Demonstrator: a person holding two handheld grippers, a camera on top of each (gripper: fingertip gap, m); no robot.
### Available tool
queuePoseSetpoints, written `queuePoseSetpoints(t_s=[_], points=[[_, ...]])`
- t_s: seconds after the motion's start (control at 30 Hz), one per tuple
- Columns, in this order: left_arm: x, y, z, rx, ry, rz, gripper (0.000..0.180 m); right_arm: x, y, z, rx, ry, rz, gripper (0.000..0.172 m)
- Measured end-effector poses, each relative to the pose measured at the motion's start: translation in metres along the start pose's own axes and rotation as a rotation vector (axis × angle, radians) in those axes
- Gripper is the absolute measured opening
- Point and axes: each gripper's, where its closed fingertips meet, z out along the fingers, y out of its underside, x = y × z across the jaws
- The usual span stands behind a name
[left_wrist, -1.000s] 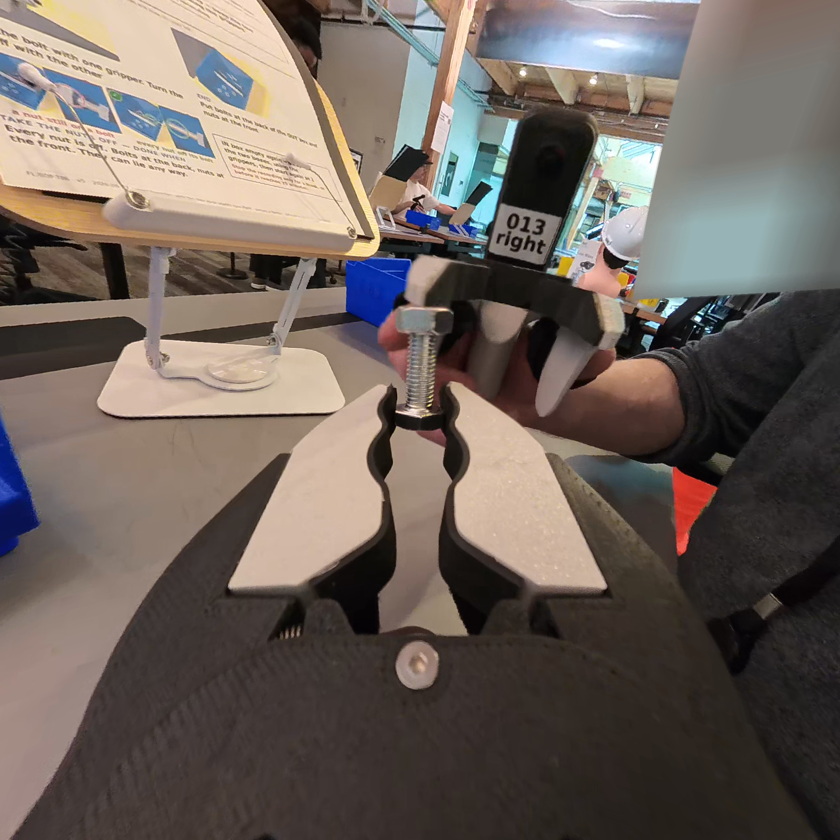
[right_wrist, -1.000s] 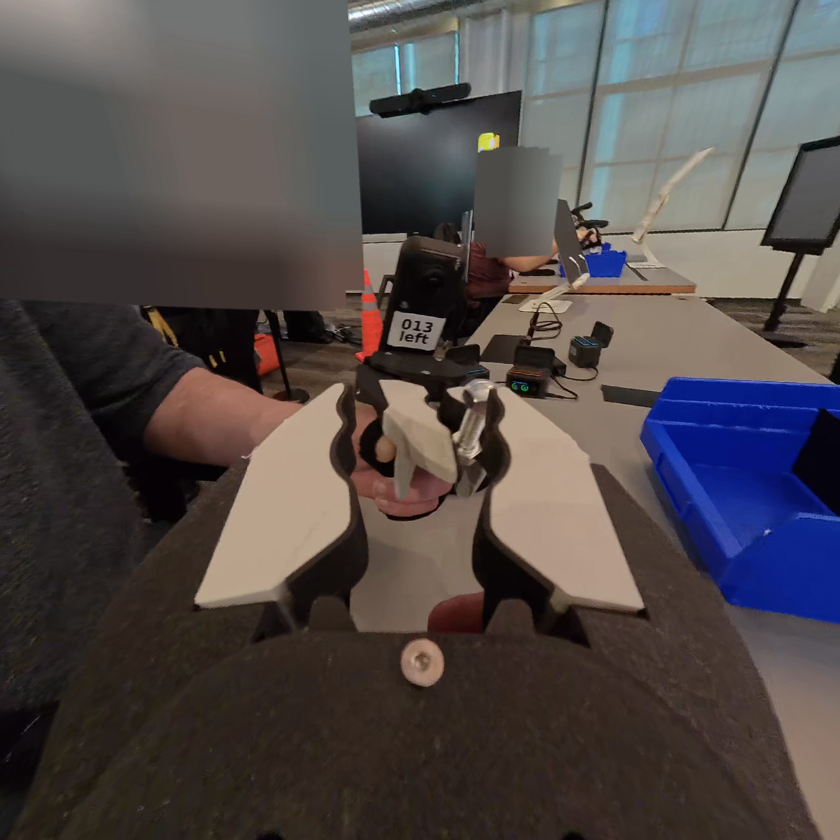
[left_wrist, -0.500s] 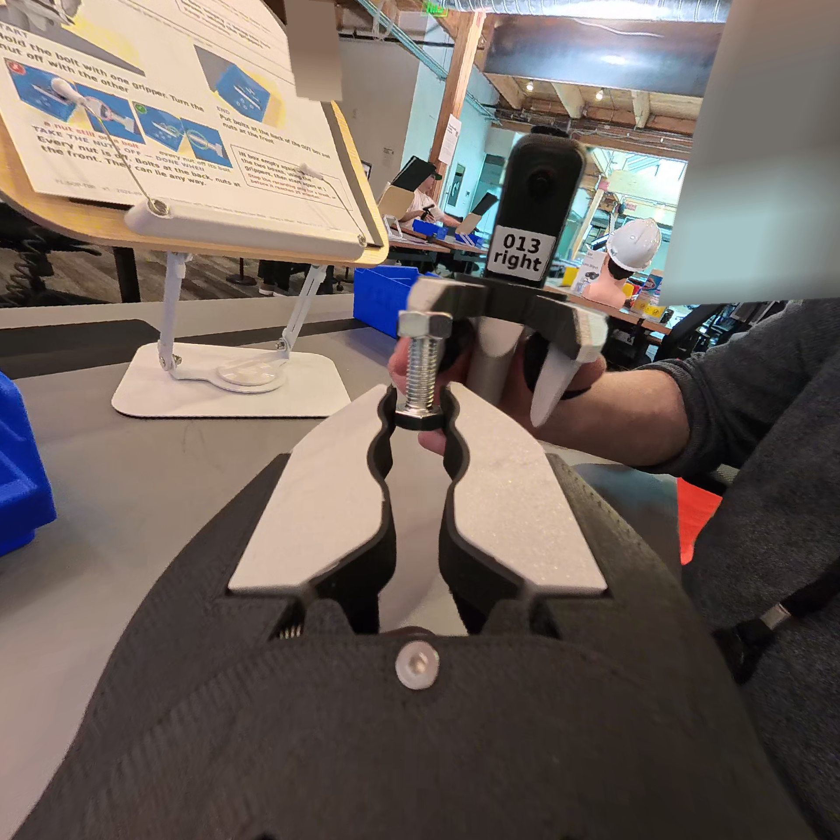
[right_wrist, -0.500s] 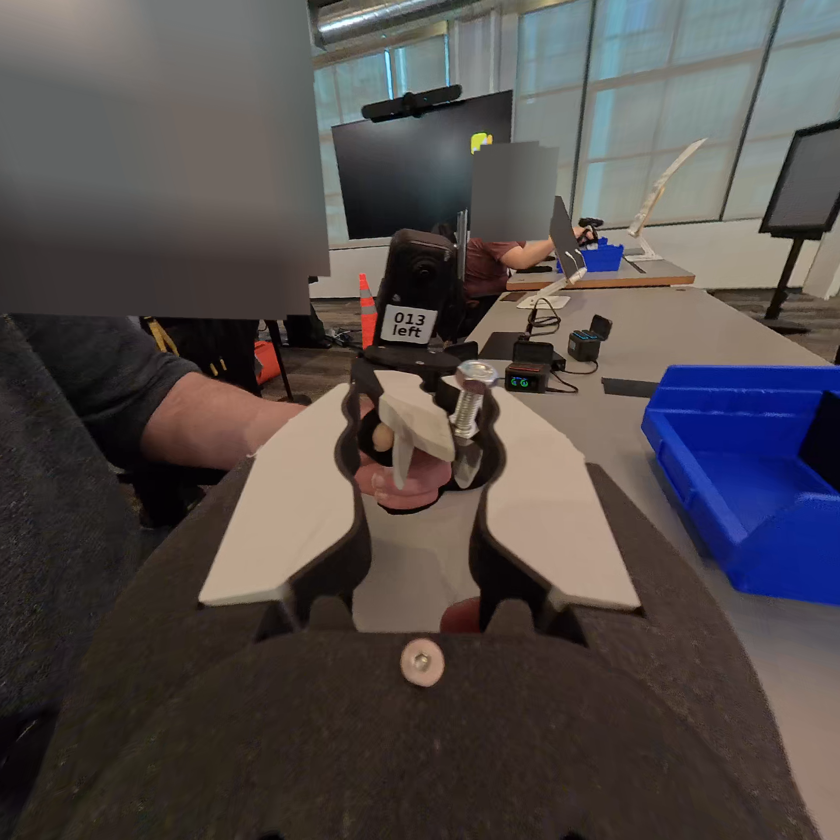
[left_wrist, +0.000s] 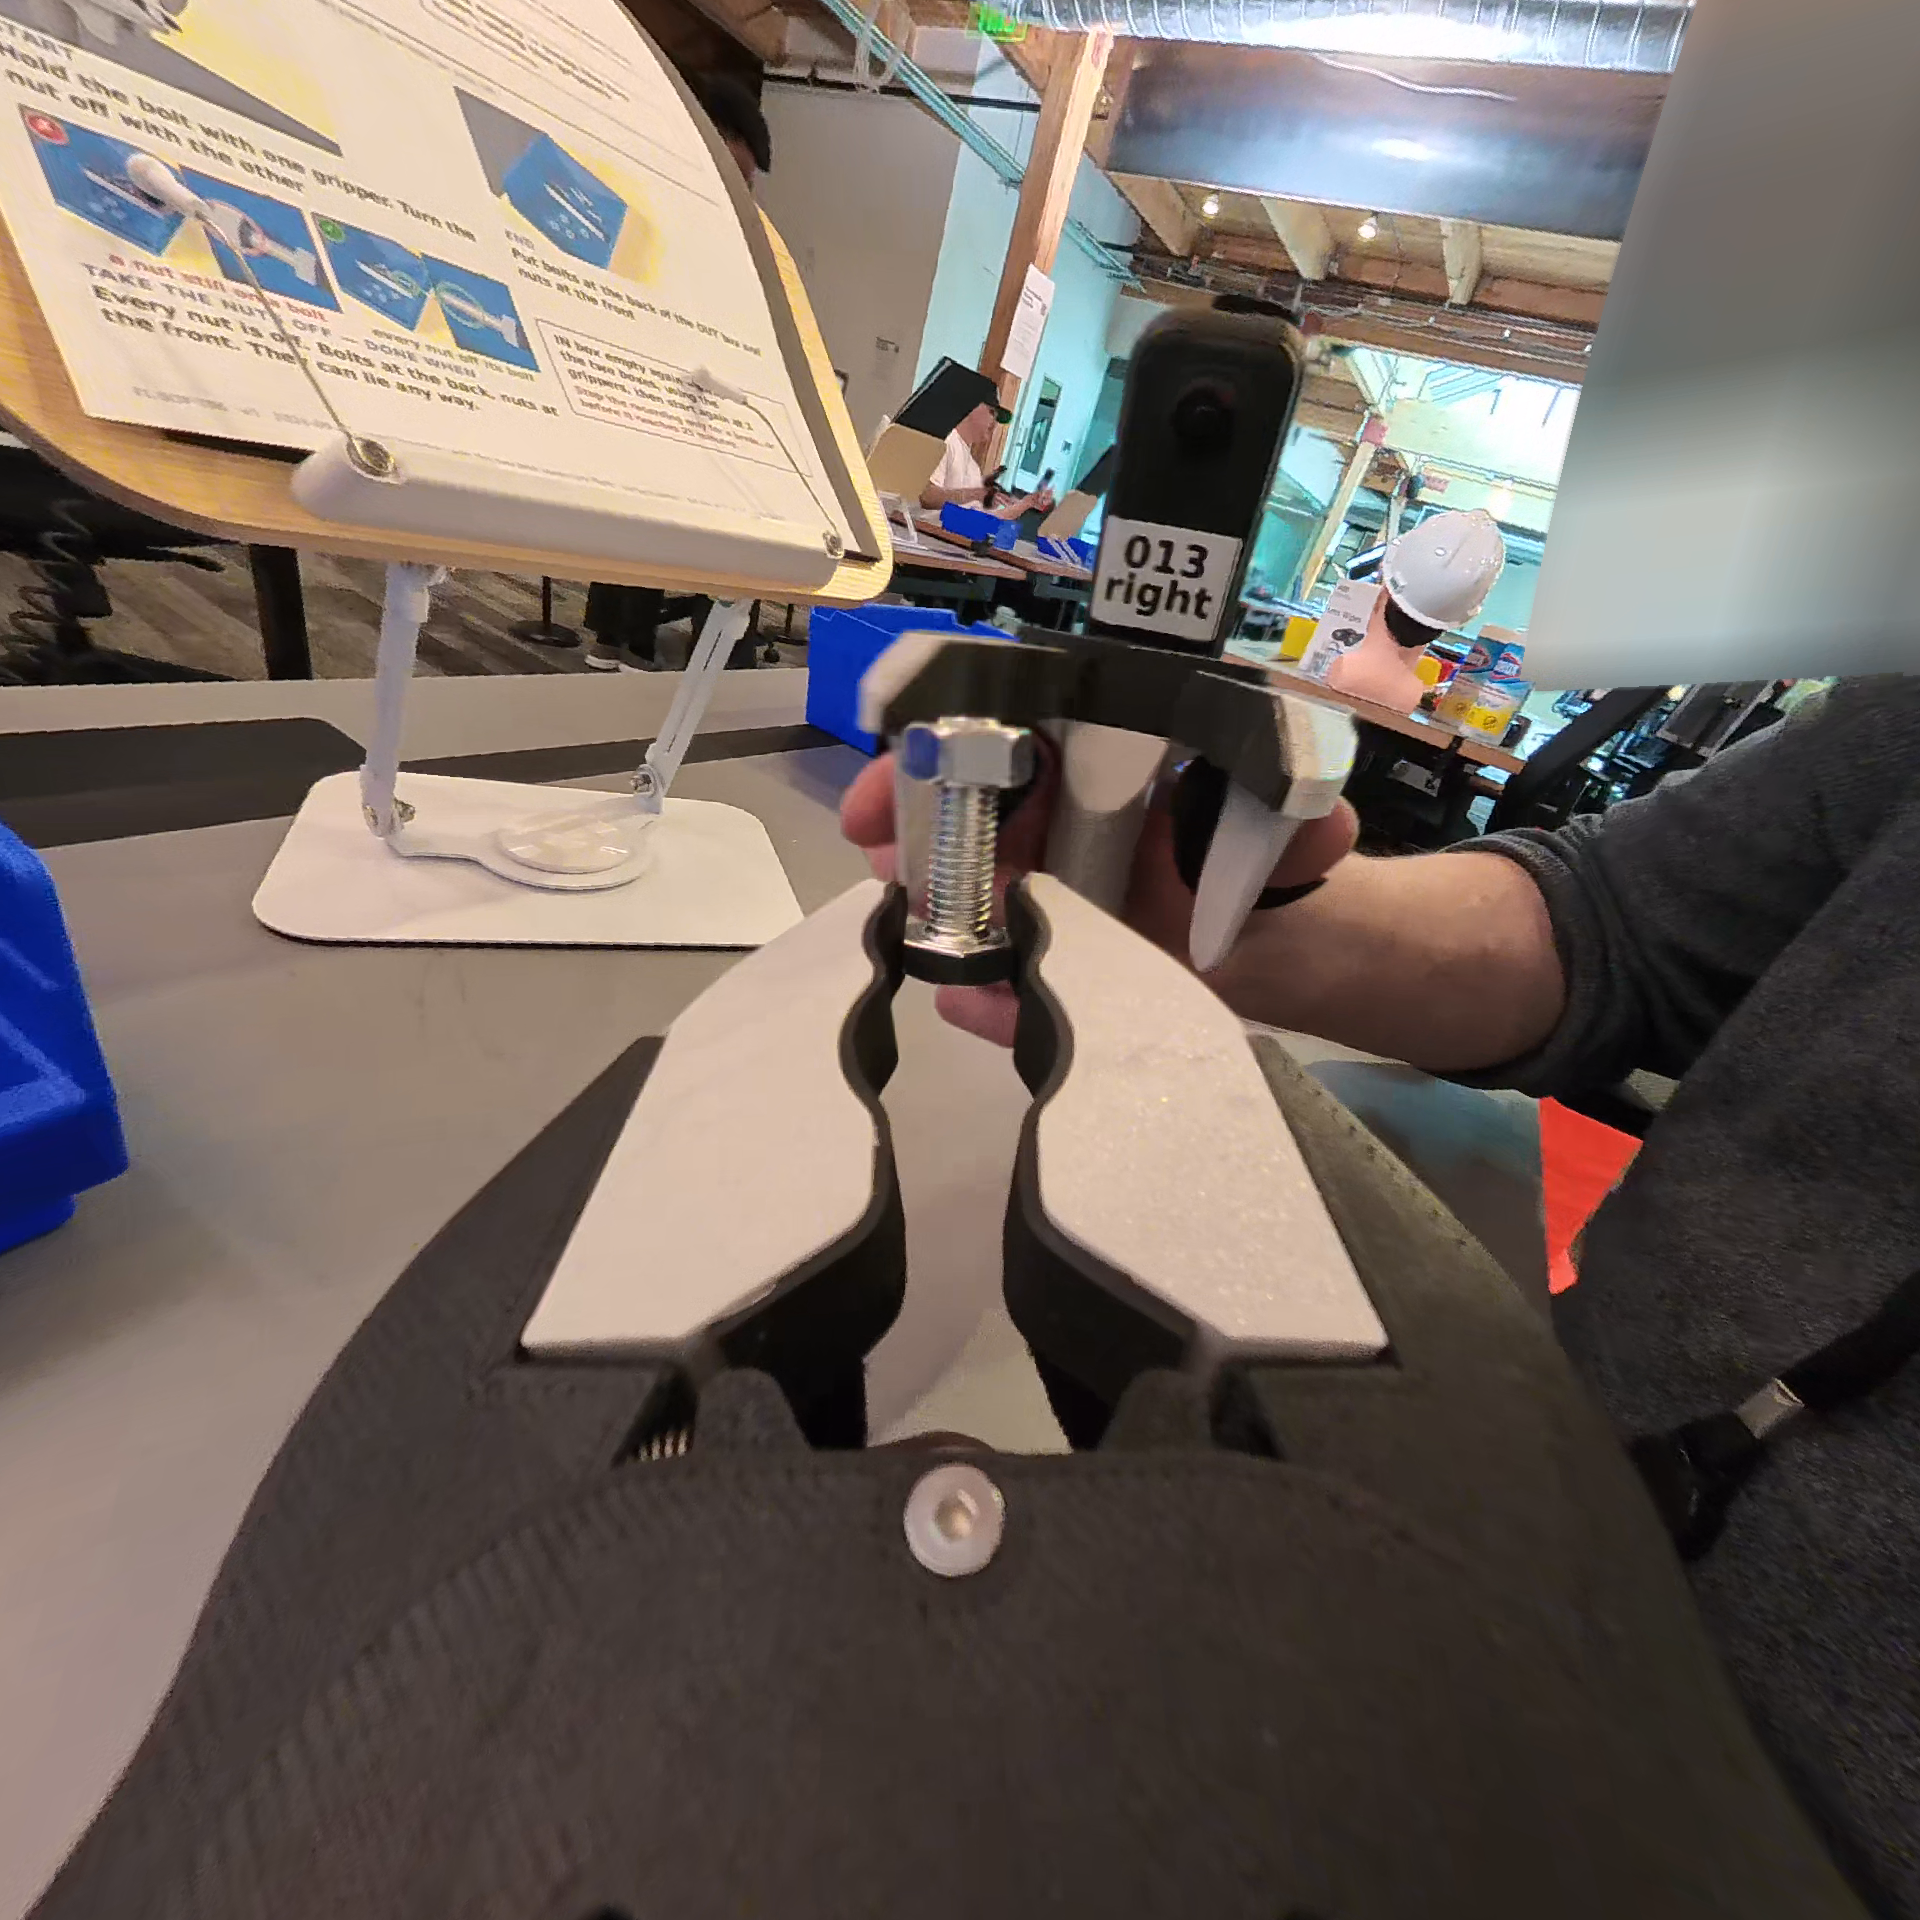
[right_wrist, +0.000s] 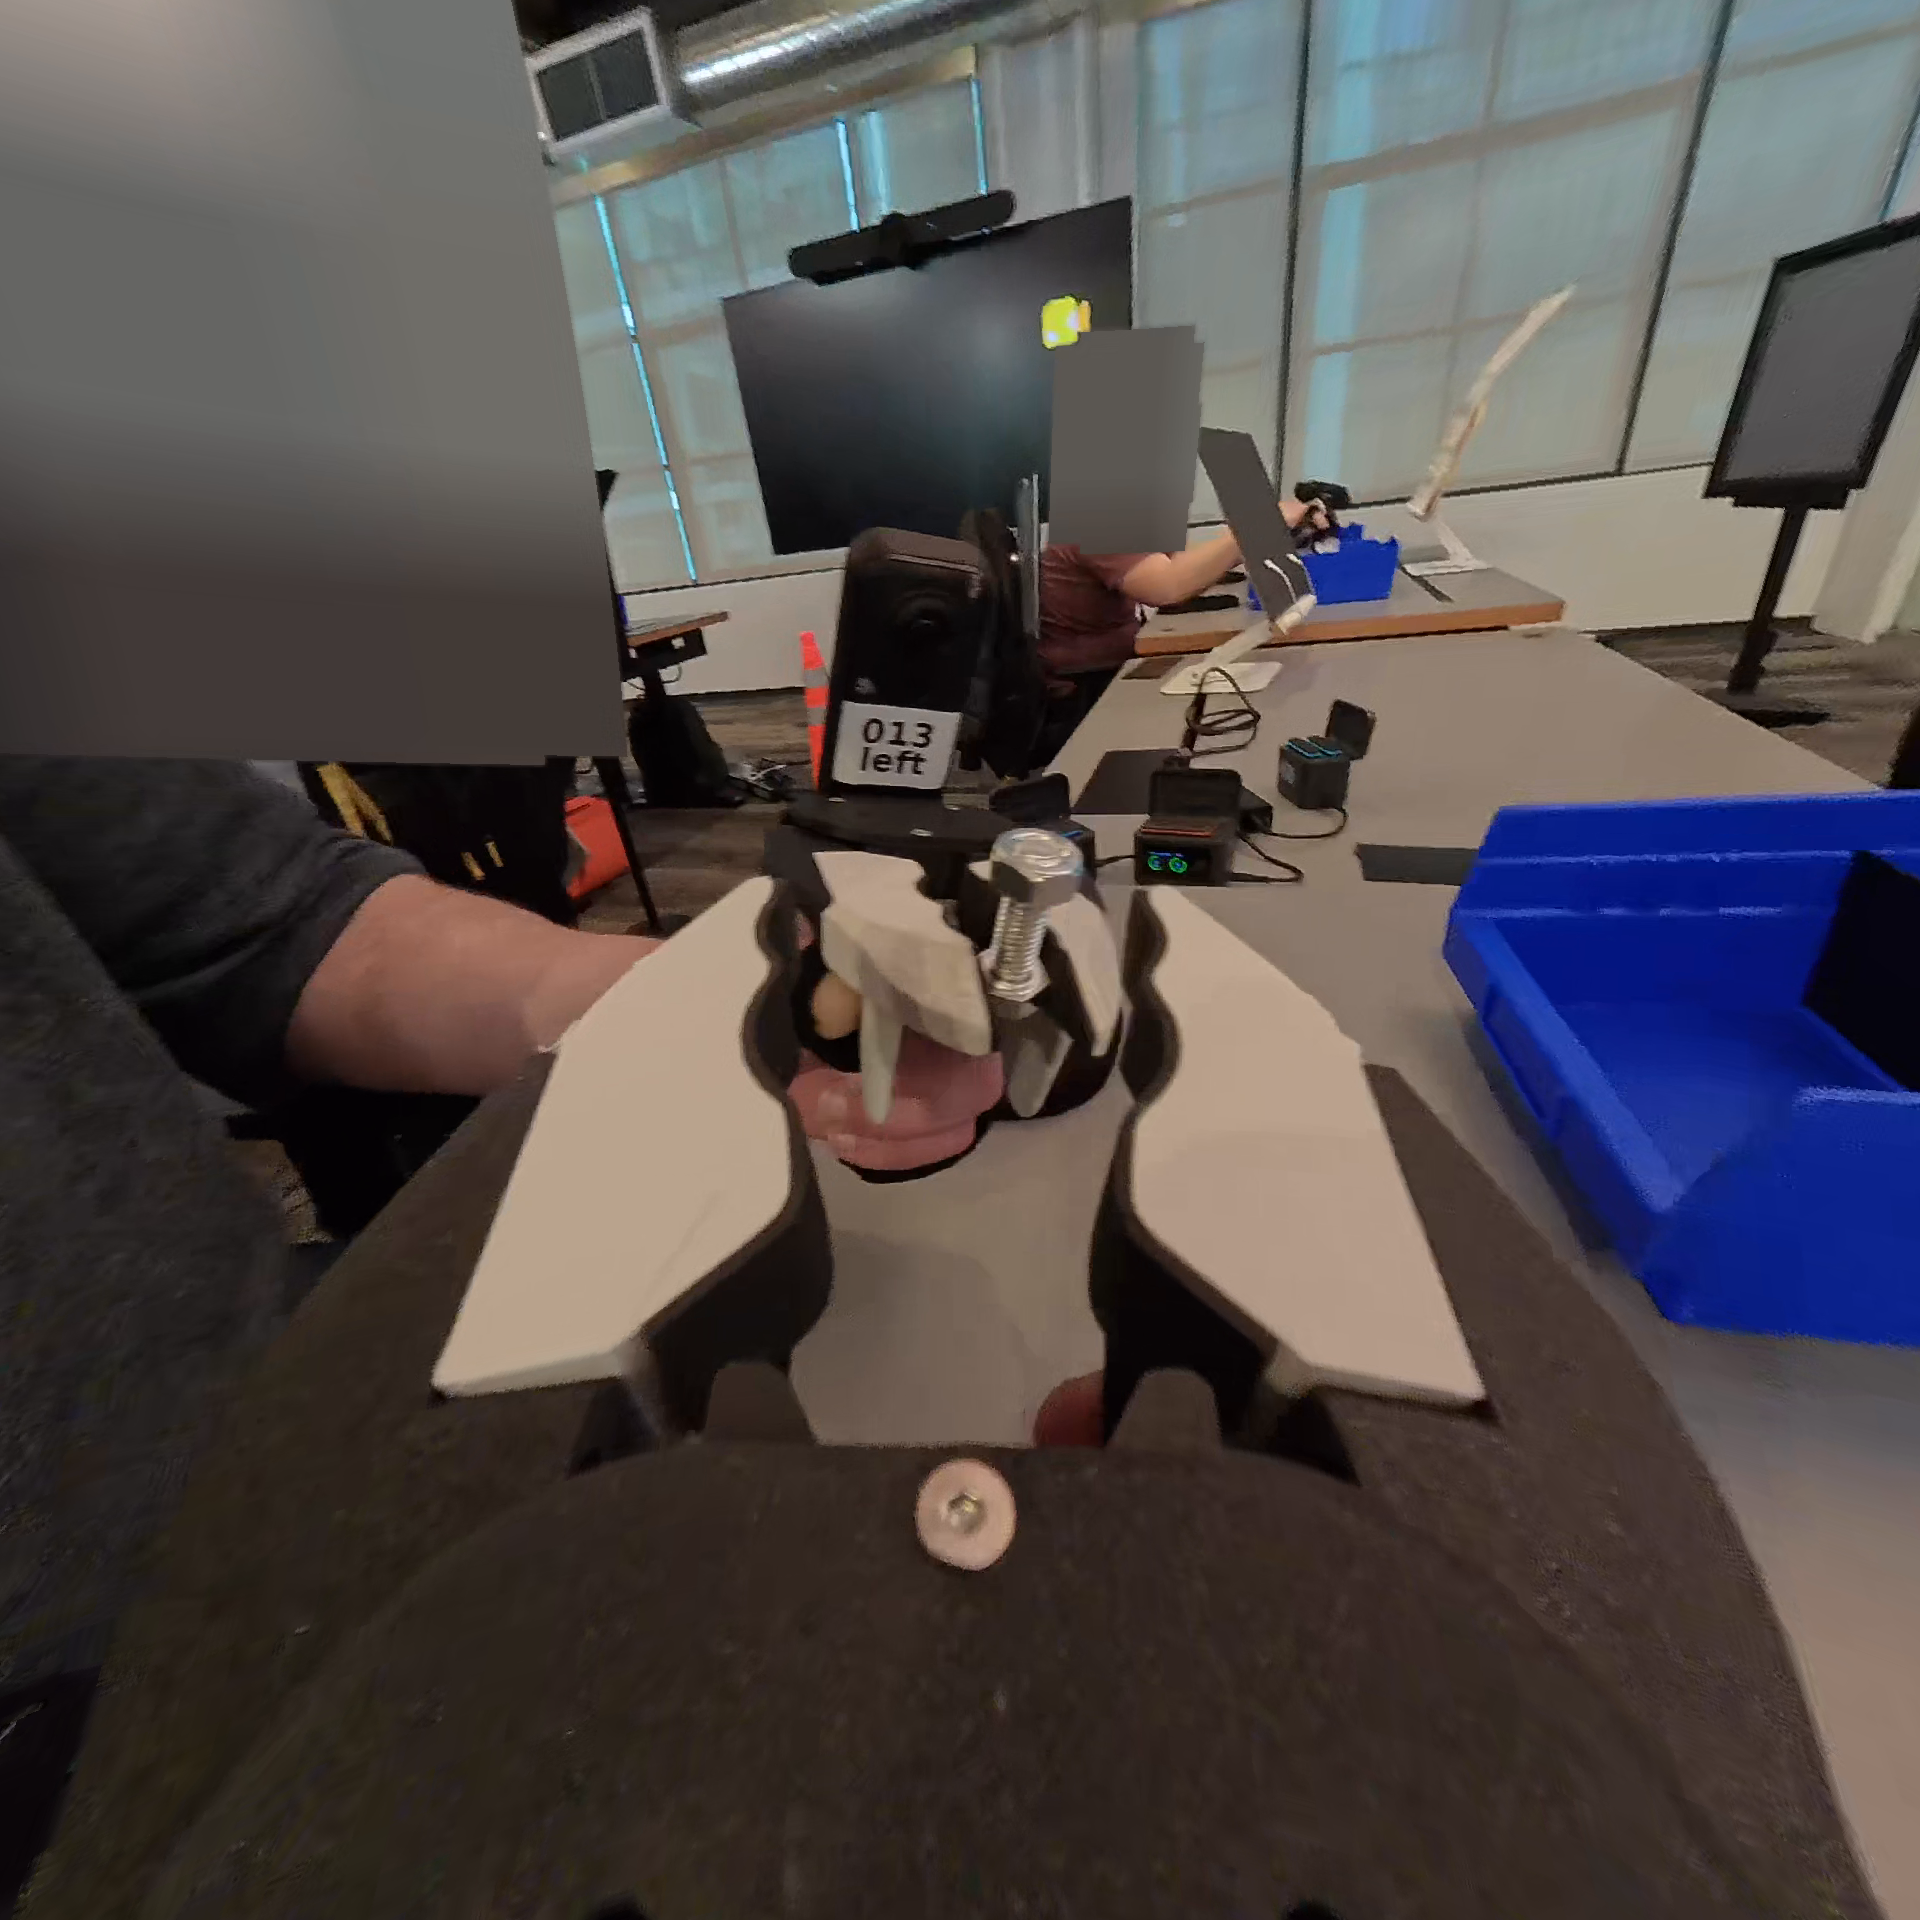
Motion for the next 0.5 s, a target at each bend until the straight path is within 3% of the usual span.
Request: queuePoseSetpoints(t_s=[0.13,0.23,0.3,0.33,0.37,0.4,0.5], points=[[0.005,0.002,0.004,-0.019,0.007,0.015,0.018,-0.003,0.004,0.016,-0.016,-0.047,0.010,0.075],[0.003,0.002,0.003,-0.016,-0.007,0.012,0.018,-0.012,0.005,0.024,-0.025,-0.085,-0.013,0.066],[-0.003,-0.002,-0.002,0.001,-0.026,0.008,0.018,-0.013,0.004,0.022,-0.029,-0.078,-0.005,0.072],[-0.005,-0.005,-0.005,0.019,-0.031,0.001,0.018,-0.015,0.001,0.016,-0.015,-0.085,-0.014,0.069],[-0.009,-0.007,-0.007,0.027,-0.047,-0.011,0.018,-0.021,-0.002,0.009,0.010,-0.123,-0.036,0.041],[-0.011,-0.007,-0.009,0.026,-0.044,-0.013,0.018,-0.022,-0.005,0.003,0.036,-0.129,-0.035,0.032],[-0.008,-0.003,-0.005,0.007,-0.030,0.000,0.018,-0.001,0.001,0.001,-0.003,-0.025,-0.003,0.064]])
